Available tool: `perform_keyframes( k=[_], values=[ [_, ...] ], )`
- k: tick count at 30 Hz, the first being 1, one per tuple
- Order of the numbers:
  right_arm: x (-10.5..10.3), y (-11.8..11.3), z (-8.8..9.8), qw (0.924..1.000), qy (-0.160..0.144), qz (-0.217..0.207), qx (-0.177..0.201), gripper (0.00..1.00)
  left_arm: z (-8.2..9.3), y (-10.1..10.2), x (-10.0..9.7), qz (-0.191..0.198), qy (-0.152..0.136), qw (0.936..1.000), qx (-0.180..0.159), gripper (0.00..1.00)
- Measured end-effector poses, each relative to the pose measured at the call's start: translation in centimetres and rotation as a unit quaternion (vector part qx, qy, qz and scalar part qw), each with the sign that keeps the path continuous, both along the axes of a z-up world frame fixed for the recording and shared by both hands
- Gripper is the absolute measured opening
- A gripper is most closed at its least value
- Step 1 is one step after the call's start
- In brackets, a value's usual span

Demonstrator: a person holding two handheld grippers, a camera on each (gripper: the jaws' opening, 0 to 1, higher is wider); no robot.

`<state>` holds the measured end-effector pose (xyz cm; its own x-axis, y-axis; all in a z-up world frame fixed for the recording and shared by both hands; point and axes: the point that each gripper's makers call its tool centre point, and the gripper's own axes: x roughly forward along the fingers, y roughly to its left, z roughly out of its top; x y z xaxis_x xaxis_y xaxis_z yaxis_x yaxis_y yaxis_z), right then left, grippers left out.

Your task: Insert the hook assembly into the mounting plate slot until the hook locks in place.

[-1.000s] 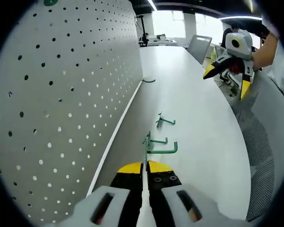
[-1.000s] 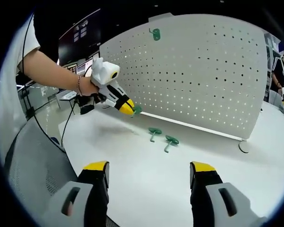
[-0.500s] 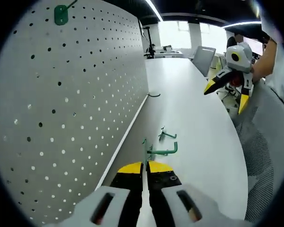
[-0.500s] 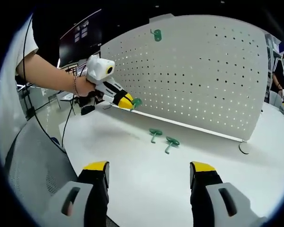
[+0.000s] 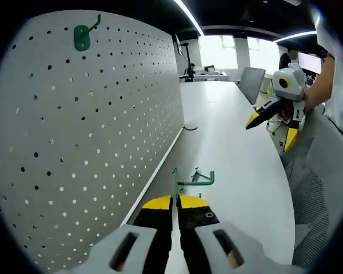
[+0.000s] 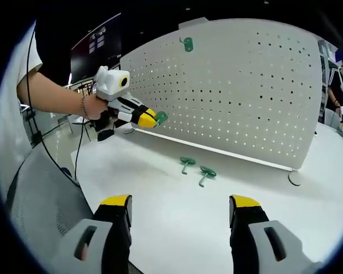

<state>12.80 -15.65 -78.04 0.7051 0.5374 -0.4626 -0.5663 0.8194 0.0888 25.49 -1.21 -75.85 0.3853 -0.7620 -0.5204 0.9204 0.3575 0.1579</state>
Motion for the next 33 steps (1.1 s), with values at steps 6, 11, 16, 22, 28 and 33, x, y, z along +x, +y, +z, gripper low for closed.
perform_keyframes(
  k=[6,11,16,22,28,33],
  values=[
    [0.0,0.0,0.1,1.0000,-0.001,0.001,0.001,0.67,0.8,0.3,-0.2,0.013,-0.008,0.9997,-0.021,0.02],
    [0.0,0.1,0.1,1.0000,0.000,0.000,0.001,0.67,1.3,0.8,-0.6,0.028,-0.008,0.9989,-0.036,0.02],
    [-0.1,0.1,0.0,1.0000,0.000,0.003,0.001,0.67,1.9,1.0,-1.2,0.034,-0.010,0.9981,-0.049,0.02],
    [-0.1,0.2,0.0,1.0000,-0.001,0.005,0.001,0.67,3.1,1.3,-1.6,0.050,-0.017,0.9963,-0.068,0.02],
    [-0.1,0.2,0.1,1.0000,-0.001,0.004,0.004,0.67,3.4,1.5,-2.0,0.059,-0.017,0.9952,-0.076,0.02],
    [0.0,0.2,0.3,1.0000,-0.002,0.003,0.006,0.67,4.0,1.5,-2.7,0.064,-0.020,0.9941,-0.085,0.02]
  ],
)
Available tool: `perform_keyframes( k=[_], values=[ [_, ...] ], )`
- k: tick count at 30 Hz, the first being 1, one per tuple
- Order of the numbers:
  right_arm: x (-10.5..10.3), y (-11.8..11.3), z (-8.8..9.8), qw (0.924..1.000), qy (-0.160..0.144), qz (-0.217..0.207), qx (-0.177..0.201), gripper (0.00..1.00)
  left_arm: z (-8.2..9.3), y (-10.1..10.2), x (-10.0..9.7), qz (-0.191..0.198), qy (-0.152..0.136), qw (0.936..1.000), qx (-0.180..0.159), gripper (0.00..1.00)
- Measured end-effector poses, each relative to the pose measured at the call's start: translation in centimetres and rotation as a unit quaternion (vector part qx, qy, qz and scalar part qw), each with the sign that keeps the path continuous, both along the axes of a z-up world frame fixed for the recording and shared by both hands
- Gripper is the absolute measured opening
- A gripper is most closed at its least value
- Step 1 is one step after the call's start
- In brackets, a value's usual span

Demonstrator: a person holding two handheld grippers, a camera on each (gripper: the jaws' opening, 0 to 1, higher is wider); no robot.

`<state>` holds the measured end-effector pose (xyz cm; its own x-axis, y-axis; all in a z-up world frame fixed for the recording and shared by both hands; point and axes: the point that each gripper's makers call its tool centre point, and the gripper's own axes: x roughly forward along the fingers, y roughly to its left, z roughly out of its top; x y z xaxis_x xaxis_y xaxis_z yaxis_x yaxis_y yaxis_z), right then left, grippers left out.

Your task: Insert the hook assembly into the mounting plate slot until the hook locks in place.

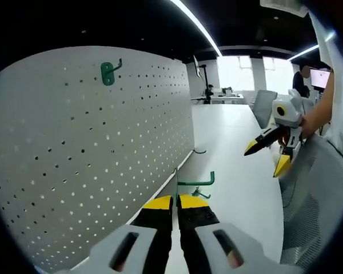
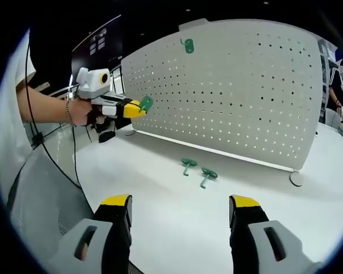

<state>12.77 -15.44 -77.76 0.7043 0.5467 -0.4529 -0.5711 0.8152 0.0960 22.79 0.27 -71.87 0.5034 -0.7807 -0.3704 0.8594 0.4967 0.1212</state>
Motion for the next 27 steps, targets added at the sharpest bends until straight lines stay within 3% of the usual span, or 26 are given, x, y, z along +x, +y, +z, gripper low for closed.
perform_keyframes(
  k=[27],
  values=[
    [0.0,0.0,0.2,1.0000,-0.005,0.001,0.002,0.67,2.2,0.6,-2.5,0.035,-0.012,0.9985,-0.041,0.02]
  ],
)
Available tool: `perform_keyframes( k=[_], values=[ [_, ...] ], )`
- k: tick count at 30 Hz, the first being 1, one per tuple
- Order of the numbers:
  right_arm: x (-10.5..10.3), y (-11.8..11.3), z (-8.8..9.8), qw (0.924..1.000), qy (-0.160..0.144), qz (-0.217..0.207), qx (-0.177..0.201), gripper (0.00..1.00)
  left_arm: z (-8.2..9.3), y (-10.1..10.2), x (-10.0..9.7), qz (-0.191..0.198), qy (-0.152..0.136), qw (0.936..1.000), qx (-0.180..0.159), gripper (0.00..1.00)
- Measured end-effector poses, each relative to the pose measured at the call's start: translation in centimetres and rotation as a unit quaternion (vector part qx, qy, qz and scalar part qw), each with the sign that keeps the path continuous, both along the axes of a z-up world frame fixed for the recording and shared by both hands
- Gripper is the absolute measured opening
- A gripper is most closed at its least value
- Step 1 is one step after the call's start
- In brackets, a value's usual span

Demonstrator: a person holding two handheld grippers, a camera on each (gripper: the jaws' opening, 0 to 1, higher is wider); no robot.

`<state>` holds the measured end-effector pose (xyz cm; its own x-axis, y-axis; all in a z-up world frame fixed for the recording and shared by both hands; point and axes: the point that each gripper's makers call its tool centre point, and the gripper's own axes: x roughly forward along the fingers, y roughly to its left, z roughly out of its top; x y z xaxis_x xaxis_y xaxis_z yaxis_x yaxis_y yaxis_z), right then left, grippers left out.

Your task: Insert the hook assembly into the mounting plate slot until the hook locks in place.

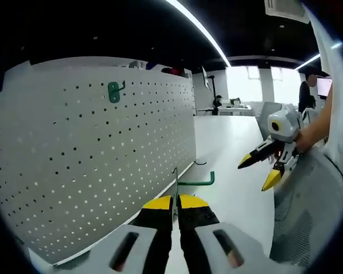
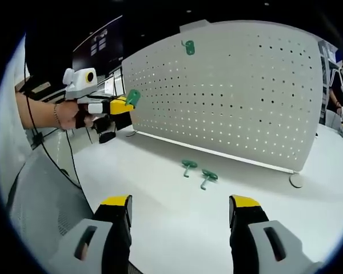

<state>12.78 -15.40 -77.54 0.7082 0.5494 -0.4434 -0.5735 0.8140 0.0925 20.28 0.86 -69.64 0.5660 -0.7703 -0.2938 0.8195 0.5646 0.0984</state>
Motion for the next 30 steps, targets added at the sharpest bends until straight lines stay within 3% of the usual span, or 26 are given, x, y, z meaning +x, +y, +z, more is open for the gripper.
perform_keyframes(
  k=[9,11,21,30],
  values=[
    [0.0,0.1,0.0,1.0000,0.000,0.000,-0.001,0.67,1.4,0.4,-0.6,0.024,-0.012,0.9991,-0.032,0.02],
    [0.0,0.1,0.0,1.0000,0.000,0.001,-0.002,0.67,2.0,0.4,-0.8,0.033,-0.007,0.9977,-0.059,0.02],
    [0.0,0.1,0.0,1.0000,0.000,0.002,-0.001,0.67,2.3,1.1,-2.4,0.048,-0.008,0.9947,-0.091,0.02],
    [0.0,0.2,0.1,1.0000,-0.001,0.003,-0.003,0.67,2.2,1.4,-2.8,0.055,-0.006,0.9942,-0.093,0.02]
  ],
)
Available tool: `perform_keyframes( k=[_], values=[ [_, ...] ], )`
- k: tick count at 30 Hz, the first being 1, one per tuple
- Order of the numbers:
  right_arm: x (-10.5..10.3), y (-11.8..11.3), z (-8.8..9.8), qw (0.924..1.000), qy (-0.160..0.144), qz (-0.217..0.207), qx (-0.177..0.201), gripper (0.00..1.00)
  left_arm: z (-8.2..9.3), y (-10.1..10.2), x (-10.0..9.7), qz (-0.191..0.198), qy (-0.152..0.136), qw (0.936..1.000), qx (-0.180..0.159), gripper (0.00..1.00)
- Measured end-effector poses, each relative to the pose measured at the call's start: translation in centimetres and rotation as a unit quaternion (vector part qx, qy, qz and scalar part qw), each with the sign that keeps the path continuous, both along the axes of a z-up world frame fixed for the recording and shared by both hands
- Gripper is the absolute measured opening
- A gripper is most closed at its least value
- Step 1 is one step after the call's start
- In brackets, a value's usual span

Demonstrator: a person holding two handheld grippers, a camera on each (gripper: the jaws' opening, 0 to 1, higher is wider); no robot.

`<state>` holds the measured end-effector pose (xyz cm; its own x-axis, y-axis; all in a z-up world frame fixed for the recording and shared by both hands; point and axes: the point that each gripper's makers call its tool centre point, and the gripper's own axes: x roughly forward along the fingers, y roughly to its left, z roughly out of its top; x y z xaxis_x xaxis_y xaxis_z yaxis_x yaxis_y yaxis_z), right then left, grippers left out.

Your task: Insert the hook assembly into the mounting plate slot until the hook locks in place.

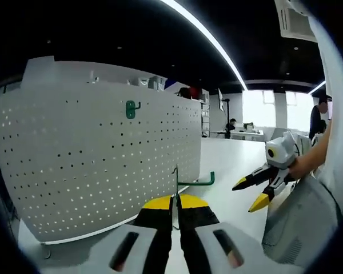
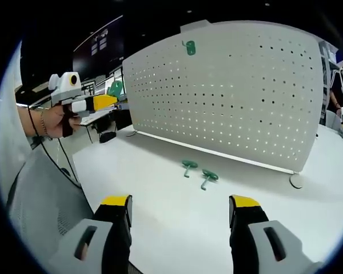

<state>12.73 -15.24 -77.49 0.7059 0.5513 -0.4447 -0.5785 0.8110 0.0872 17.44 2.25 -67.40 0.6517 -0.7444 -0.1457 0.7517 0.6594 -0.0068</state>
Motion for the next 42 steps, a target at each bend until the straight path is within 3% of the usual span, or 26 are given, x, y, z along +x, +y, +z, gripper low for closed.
perform_keyframes(
  k=[3,13,20,21,23,35,42],
  values=[
    [0.1,0.0,0.2,1.0000,-0.002,0.000,0.003,0.67,0.0,0.1,0.1,0.001,0.000,1.0000,0.000,0.02],
    [0.3,1.0,3.3,0.9974,-0.057,0.015,0.041,0.67,0.1,0.1,0.6,0.006,-0.001,1.0000,0.001,0.02],
    [0.4,1.4,6.6,0.9896,-0.120,0.022,0.076,0.67,0.0,0.1,0.8,0.010,-0.002,0.9999,0.003,0.02],
    [0.5,1.5,7.7,0.9853,-0.148,0.022,0.083,0.68,0.0,0.1,0.7,0.010,-0.002,0.9999,0.003,0.02],
    [0.4,1.5,8.9,0.9804,-0.170,0.021,0.097,0.67,-0.1,0.0,0.7,0.010,-0.001,0.9999,0.004,0.02],
    [0.2,1.8,9.2,0.9811,-0.158,0.025,0.109,0.67,0.1,0.2,0.7,0.006,-0.003,1.0000,0.006,0.02],
    [-0.4,2.8,9.8,0.9714,-0.093,0.033,0.216,0.67,-0.1,0.2,0.7,0.007,-0.002,0.9999,0.008,0.02]
  ],
)
